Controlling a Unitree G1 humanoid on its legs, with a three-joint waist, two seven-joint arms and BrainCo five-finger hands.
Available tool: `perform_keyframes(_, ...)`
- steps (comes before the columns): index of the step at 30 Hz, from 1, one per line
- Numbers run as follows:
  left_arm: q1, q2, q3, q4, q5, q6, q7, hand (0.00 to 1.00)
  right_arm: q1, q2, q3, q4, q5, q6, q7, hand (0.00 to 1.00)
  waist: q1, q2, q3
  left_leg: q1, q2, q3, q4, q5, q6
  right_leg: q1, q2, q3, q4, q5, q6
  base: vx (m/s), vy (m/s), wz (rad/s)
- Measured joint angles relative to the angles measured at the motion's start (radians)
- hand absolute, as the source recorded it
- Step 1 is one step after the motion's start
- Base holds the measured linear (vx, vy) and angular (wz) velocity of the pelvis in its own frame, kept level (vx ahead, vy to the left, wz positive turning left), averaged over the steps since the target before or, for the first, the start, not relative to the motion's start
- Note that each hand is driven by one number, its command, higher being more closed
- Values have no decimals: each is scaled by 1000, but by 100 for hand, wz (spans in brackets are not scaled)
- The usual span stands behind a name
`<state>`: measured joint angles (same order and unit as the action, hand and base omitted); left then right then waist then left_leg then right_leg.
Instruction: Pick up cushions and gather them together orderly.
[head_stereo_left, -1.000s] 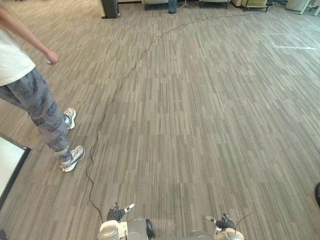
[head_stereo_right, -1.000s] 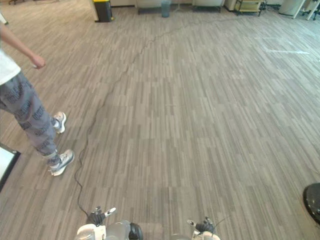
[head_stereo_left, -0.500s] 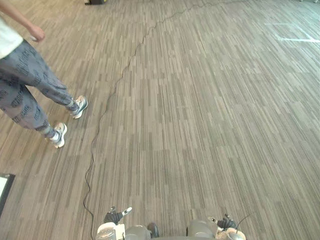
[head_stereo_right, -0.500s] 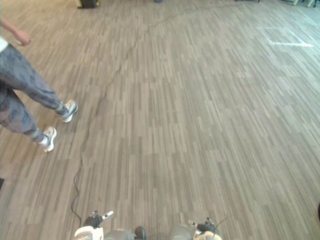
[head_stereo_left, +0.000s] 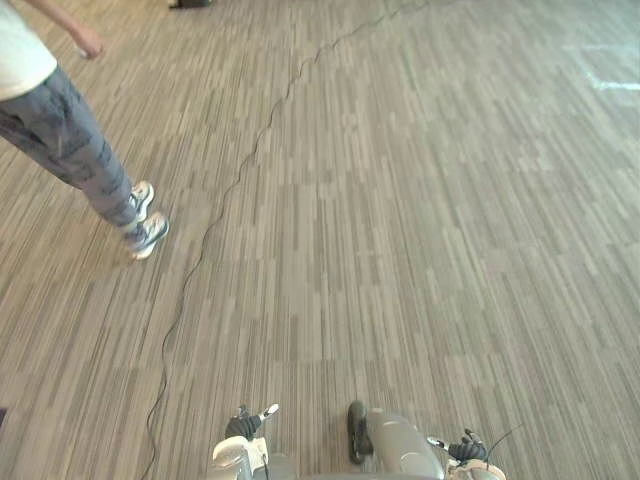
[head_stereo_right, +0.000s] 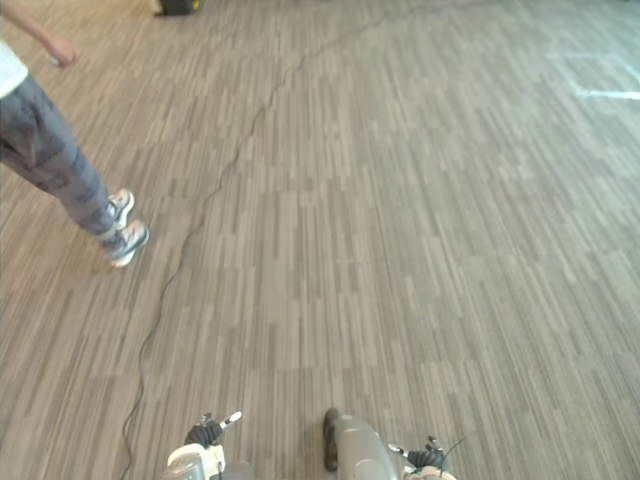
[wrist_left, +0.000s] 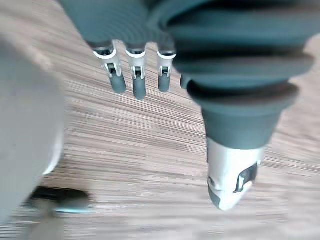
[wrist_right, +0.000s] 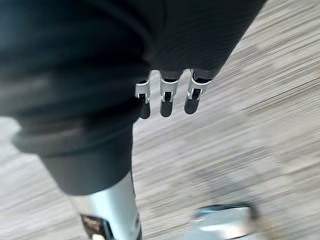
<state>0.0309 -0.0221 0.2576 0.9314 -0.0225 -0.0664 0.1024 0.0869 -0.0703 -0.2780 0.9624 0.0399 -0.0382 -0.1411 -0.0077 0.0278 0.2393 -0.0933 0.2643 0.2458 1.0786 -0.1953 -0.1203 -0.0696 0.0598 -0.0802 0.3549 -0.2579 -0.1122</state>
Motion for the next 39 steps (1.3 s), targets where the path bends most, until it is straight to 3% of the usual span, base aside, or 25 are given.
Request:
perform_keyframes(3, 20, 0, -4, -44, -2, -18, -2, 0, -11, 1, 16, -6, 1, -1, 0, 0, 22, -10, -5, -135, -25, 72, -178, -51, 46, 123, -12, 80, -92, -23, 8, 497, 77, -72)
perform_keyframes(4, 24, 2, -4, -50, -2, -17, -3, 0, -30, 15, 15, -3, 1, -2, 0, 0, 41, -10, -6, -181, -91, 73, -468, -42, 53, 178, -40, 139, -129, -43, 29, 440, 126, -79)
perform_keyframes(5, 24, 3, -5, -49, -2, -17, -3, 0, -31, 17, 15, -2, 2, -2, 0, 0, 42, -11, -6, -184, -99, 69, -499, -35, 52, 182, -43, 144, -133, -45, 31, 584, 201, -95)
perform_keyframes(7, 30, 8, -27, -42, -2, -18, -6, 0, -32, 30, 15, 15, 1, -2, 2, 0, 67, -6, -12, -235, -164, -38, -826, 86, 9, 256, -75, 211, -192, -86, 52, 576, 271, -76)
perform_keyframes(8, 30, 9, -30, -41, -11, -20, -8, 0, -34, 31, 15, 28, -1, -2, 4, 0, 73, -5, -17, -259, -172, -70, -833, 125, -3, 274, -79, 226, -206, -99, 54, 715, 374, -81)
perform_keyframes(9, 30, 16, -31, -36, -19, -27, -13, 0, -34, 31, 12, 58, -1, 0, 4, 0, 79, -23, -36, -268, -191, -82, -798, 213, 24, 300, -105, 251, -218, -115, 49, 749, 377, -69)
perform_keyframes(10, 30, 41, -32, -27, -14, -29, -13, 0, -34, 51, 6, 78, -2, 2, 6, 0, 78, -72, -75, -268, -229, -49, -780, 185, 79, 276, -153, 268, -170, -109, 62, 769, 355, -59)
perform_keyframes(13, 24, 74, -35, -6, 0, -17, -12, 0, -27, 79, 6, 74, -2, -2, 7, 0, 66, -131, -105, -225, -259, 24, -709, 82, 143, 181, -201, 281, 77, -51, 168, 766, 295, -54)
perform_keyframes(14, 16, 83, -60, 9, 1, -10, -10, 0, -31, 81, 8, 69, -3, -4, 10, 0, 65, -130, -100, -147, -262, 53, -723, 27, 149, 90, -200, 283, 315, 52, 299, 666, 252, -86)
perform_keyframes(15, 15, 87, -76, 20, 1, -8, -9, 0, -31, 84, 9, 60, -3, -8, 12, 0, 61, -121, -92, -91, -262, 62, -739, 5, 149, 34, -197, 272, 461, 88, 362, 604, 234, -86)
perform_keyframes(17, 11, 79, -121, 43, 1, -5, -7, 0, -20, 70, 23, 12, -4, -14, 14, 0, 43, -88, -73, 110, -254, 102, -824, -11, 150, -104, -197, 164, 736, 52, 289, 572, 216, -78)
perform_keyframes(18, 8, 74, -130, 42, 1, -6, -7, 0, -19, 67, 29, -3, -4, -14, 14, 0, 40, -77, -68, 157, -247, 115, -851, -12, 151, -137, -197, 123, 752, 40, 268, 484, 171, -82)
perform_keyframes(20, -17, 66, -140, 46, 1, -7, -7, 0, -35, 70, 28, -15, -18, -30, 14, 0, 27, -67, -56, 287, -230, 154, -930, -13, 150, -262, -196, -34, 662, -14, 187, 478, 106, -54)
perform_keyframes(22, -36, 70, -151, 62, 1, -7, -7, 0, -60, 70, 28, -7, -21, -33, 16, 0, 7, -73, -42, 352, -217, 173, -964, -13, 149, -310, -188, -133, 467, -21, 155, 553, -13, -25)
perform_keyframes(24, -38, 77, -174, 67, 1, -7, -10, 0, -69, 67, 28, -1, -21, -32, 16, 0, 6, -77, -39, 397, -217, 185, -984, -13, 149, -331, -161, -193, 167, 71, 126, 589, -99, -18)
perform_keyframes(25, -39, 78, -182, 79, 1, -8, -12, 0, -70, 64, 28, 4, -22, -31, 16, 0, 2, -83, -37, 437, -233, 179, -1003, -15, 145, -326, -154, -227, -11, 169, 98, 616, -154, -1)
perform_keyframes(26, -28, 76, -181, 90, 2, -7, -13, 0, -73, 57, 24, 7, -22, -30, 20, 0, -9, -89, -28, 491, -245, 158, -1007, -23, 125, -313, -148, -223, -72, 306, 26, 646, -163, 0)
perform_keyframes(27, -29, 66, -176, 101, 2, -6, -13, 0, -79, 46, 17, 5, -22, -31, 23, 0, -14, -75, -26, 511, -234, 150, -1004, -22, 111, -316, -135, -225, -37, 319, -7, 525, -131, -16)
perform_keyframes(28, -23, 50, -158, 104, 10, -4, -16, 0, -91, 30, 7, 4, -40, -29, 23, 0, -11, -41, -28, 509, -202, 145, -974, 8, 56, -333, -124, -233, 42, 255, -27, 484, -141, -19)
perform_keyframes(30, -23, 34, -124, 98, 22, -3, -17, 0, -89, 31, -24, -8, -40, -27, 26, 0, -14, -14, -19, 427, -140, 95, -727, 73, -33, -311, -96, -236, 104, 160, -39, 663, -253, -24)
perform_keyframes(31, -17, 27, -91, 94, 22, -2, -18, 0, -88, 34, -18, -10, -40, -21, 25, 0, -12, 2, -18, 325, -79, 59, -492, 158, -44, -273, -61, -212, 89, 131, -45, 777, -237, -51)
perform_keyframes(32, -14, 25, -72, 81, 22, 1, -18, 0, -88, 35, -5, -10, -40, -18, 26, 0, -5, 13, -13, 234, -35, 34, -272, 143, -52, -226, -23, -196, 63, 116, -54, 646, -139, -84)
perform_keyframes(34, -14, 25, -48, 17, 20, 3, -17, 0, -82, 60, 19, -7, -39, -1, 21, 0, 14, -11, 10, 83, -5, 9, -8, 19, -27, -61, 23, -123, -1, 90, -87, 610, -78, -103)
perform_keyframes(37, -5, 26, -47, -31, 18, -14, -18, 0, -78, 68, 47, -12, -39, -1, 22, 0, 33, -35, 10, -55, -34, 43, -119, -56, 44, 88, 26, -2, -94, 50, -67, 497, 10, -110)
perform_keyframes(39, -5, 11, -40, -49, 14, -18, -18, 0, -82, 66, 44, -7, -39, -1, 21, 0, 55, -31, 11, -135, -77, 31, -365, -65, 57, 146, 20, 91, -107, 10, -50, 513, 135, -130)
